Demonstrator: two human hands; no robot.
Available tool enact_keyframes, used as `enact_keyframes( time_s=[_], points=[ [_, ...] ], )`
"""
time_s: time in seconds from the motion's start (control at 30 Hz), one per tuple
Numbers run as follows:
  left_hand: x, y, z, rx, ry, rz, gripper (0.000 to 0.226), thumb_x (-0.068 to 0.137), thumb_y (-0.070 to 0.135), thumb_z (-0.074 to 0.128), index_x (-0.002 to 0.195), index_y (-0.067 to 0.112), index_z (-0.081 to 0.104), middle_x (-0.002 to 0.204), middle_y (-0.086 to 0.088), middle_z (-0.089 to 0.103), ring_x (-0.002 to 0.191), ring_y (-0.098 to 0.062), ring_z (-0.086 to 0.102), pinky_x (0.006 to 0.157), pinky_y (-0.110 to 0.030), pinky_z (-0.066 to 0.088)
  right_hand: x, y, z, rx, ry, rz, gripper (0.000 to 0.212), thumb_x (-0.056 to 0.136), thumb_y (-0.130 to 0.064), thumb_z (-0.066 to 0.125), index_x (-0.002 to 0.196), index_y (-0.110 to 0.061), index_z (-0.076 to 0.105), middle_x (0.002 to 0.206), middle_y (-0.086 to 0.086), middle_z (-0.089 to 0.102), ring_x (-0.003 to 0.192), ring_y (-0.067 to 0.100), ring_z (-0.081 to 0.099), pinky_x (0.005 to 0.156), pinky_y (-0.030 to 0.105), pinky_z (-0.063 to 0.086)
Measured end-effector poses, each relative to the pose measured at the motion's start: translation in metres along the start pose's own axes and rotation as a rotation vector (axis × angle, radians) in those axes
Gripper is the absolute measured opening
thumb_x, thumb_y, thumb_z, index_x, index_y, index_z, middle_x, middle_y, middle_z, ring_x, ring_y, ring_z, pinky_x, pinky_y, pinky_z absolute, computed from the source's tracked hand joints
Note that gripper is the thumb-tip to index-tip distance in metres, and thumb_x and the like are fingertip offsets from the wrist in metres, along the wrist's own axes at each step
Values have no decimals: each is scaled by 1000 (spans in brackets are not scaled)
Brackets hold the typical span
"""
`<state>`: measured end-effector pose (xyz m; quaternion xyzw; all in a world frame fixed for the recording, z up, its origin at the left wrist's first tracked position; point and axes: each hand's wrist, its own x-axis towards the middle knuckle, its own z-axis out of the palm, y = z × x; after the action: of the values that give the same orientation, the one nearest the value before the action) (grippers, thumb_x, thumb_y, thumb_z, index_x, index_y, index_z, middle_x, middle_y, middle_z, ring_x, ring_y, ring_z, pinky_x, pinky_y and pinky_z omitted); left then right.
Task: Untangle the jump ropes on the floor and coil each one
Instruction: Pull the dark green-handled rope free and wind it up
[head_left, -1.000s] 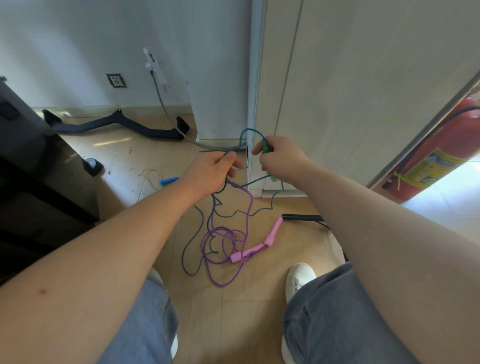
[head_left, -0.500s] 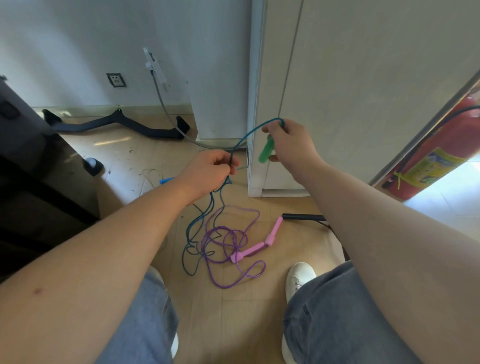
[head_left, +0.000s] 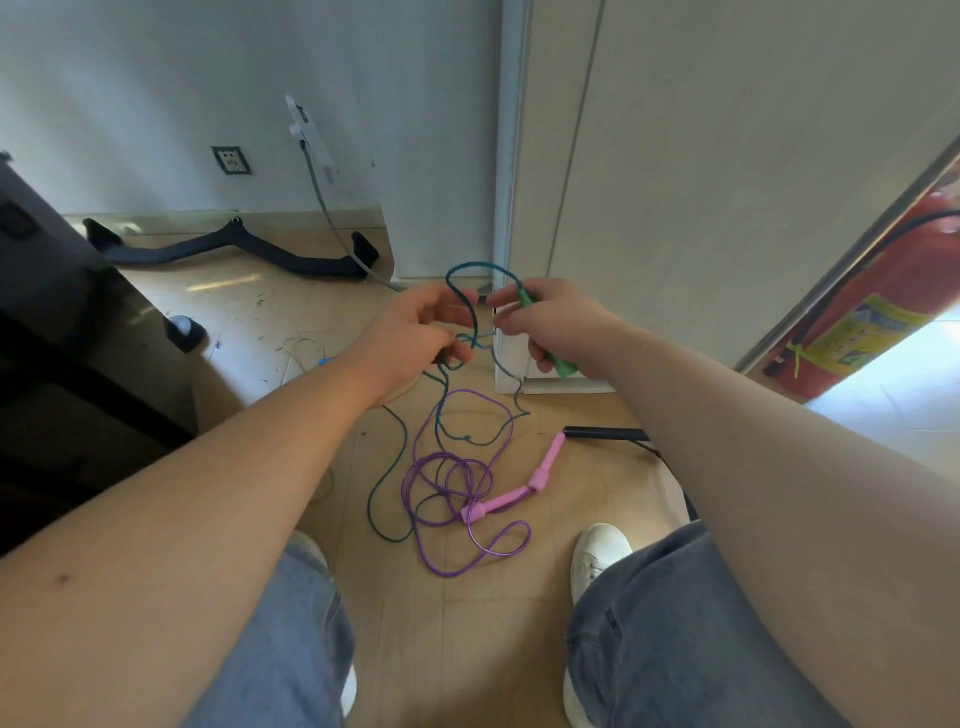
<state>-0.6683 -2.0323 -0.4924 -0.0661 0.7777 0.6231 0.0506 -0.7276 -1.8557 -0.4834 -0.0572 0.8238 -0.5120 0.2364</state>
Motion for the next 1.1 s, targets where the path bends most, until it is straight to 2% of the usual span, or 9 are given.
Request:
enact_keyframes(
  time_s=[0.07,0.17,0.27,0.43,0.57,0.67,0.83,0.97,1.1],
  points=[
    [-3,3,0,-77,-49,20,49,91,-19,42,117,18,63,112,-9,70,69,-14,68,79,-35,59,-2,1,2,-22,-129,-4,31,86,-2,65,97,-31,64,100,14,68,48,16,44,45,28,39],
    [-4,5,0,-69,-43,34,48,89,-18,50,121,15,63,113,-8,71,75,-17,68,77,-35,59,-6,3,6,-162,-261,-31,12,86,-12,71,95,-18,67,66,2,58,49,16,42,45,28,36],
    [-2,2,-2,94,-10,26,49,85,-15,58,119,20,66,113,-2,69,76,-14,69,72,-33,56,-3,1,7,-100,-184,-65,8,91,-19,68,84,-17,65,68,1,60,44,13,39,41,24,33],
    [0,-5,-5,184,-30,-34,43,89,-4,66,124,20,64,113,1,67,79,-13,65,70,-25,56,1,-1,4,45,-24,-124,11,90,-35,70,86,-25,72,72,3,70,46,17,44,47,29,41],
    [3,-9,-6,276,-7,-68,22,93,9,67,114,14,69,89,-1,70,72,-8,61,63,-23,50,3,-10,0,181,172,-85,17,94,-31,59,93,-20,72,60,3,59,39,15,43,45,25,41],
    [2,-9,-6,330,-10,-81,14,95,15,65,107,20,70,79,3,66,66,-6,57,61,-21,46,5,-7,0,203,215,-28,18,95,-27,55,92,-17,70,80,20,68,41,15,43,46,26,42],
    [3,-8,-8,330,26,-93,13,99,25,59,103,25,71,87,0,67,76,-12,58,75,-31,52,12,2,-3,110,316,6,22,97,-26,53,96,-12,70,68,2,60,46,15,44,45,25,42],
    [6,-10,-9,244,73,-143,16,98,21,58,104,29,70,91,-3,66,79,-13,60,79,-34,55,13,2,-2,119,284,17,21,96,-25,53,97,-12,69,70,3,60,53,17,47,47,26,41],
    [9,-8,-13,85,153,-165,26,100,10,50,104,25,71,104,-2,67,91,-12,64,81,-35,57,10,3,-1,-70,82,96,13,89,-16,60,90,-8,70,67,4,57,53,18,48,45,24,38]
  ],
)
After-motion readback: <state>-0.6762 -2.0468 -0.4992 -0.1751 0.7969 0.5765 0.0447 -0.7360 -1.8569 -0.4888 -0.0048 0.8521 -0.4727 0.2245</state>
